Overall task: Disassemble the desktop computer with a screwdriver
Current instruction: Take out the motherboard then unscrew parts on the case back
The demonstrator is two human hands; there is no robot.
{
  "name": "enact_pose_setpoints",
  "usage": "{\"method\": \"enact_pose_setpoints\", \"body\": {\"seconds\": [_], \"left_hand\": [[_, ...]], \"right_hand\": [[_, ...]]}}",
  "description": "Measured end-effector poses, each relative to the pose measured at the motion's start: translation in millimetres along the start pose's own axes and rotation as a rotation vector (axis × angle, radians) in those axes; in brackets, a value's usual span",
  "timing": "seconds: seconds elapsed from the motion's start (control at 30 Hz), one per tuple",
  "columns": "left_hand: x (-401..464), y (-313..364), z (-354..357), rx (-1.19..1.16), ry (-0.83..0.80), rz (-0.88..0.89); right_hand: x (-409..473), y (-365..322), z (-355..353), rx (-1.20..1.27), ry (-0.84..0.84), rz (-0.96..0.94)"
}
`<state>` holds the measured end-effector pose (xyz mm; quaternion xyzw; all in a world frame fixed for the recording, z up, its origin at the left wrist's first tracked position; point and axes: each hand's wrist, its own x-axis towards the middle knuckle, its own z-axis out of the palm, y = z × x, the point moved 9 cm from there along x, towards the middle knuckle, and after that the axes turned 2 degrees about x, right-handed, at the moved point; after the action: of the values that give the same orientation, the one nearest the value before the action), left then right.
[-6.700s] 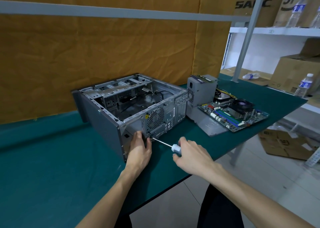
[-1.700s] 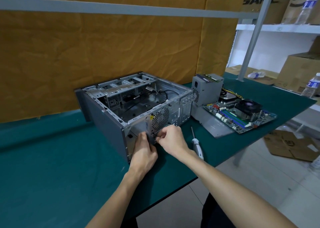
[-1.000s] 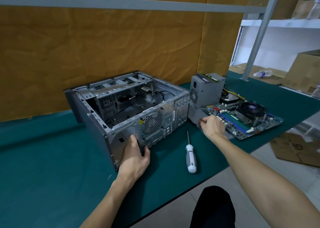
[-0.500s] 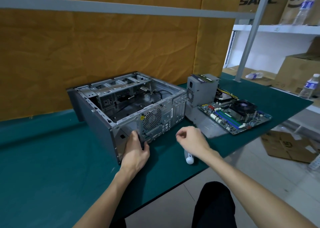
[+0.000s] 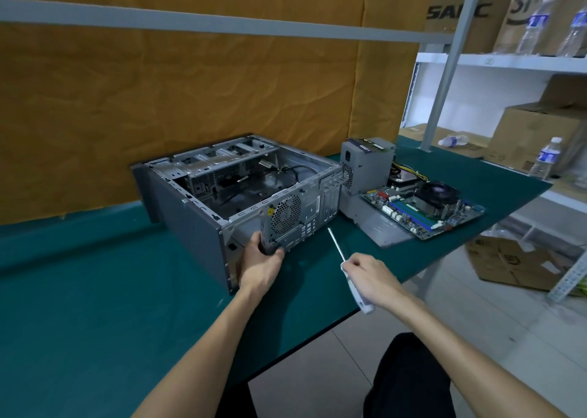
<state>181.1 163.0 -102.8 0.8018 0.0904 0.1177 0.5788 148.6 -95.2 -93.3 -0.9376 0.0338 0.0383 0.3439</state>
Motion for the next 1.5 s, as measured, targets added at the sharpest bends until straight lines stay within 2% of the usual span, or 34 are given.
{"method": "enact_pose_setpoints", "body": {"seconds": [0.1,0.27,0.5,0.77,1.27,1.33,1.4,1.5], "left_hand": [[4,1,3,-0.087,-0.011,-0.045],[3,-1,1,-0.1,0.002,-0.001],[5,-6,4,-0.094,0.022,0.029],[5,-7,2,-0.053,0.067,0.025],[0,-2,1,-0.028,0.049,0.031],[-1,-1,0,-0.02,0.048,0.019],[-1,0,0,-0.001,0.047,0.019],[-3,0,-3,0.059,0.06,0.032]], "right_hand": [[-12,-12,8,0.128,-0.015,-0.072],[-7,-34,23,-0.131,-0.014,-0.174],[9,-38,31,-0.258,0.024,-0.222],[14,-42,33,-0.277,0.032,-0.263],[16,-43,33,-0.285,0.021,-0.28],[18,-41,34,-0.285,-0.014,-0.258],[19,-41,39,-0.184,-0.127,-0.2],[20,-37,54,0.327,-0.454,0.076]]}}
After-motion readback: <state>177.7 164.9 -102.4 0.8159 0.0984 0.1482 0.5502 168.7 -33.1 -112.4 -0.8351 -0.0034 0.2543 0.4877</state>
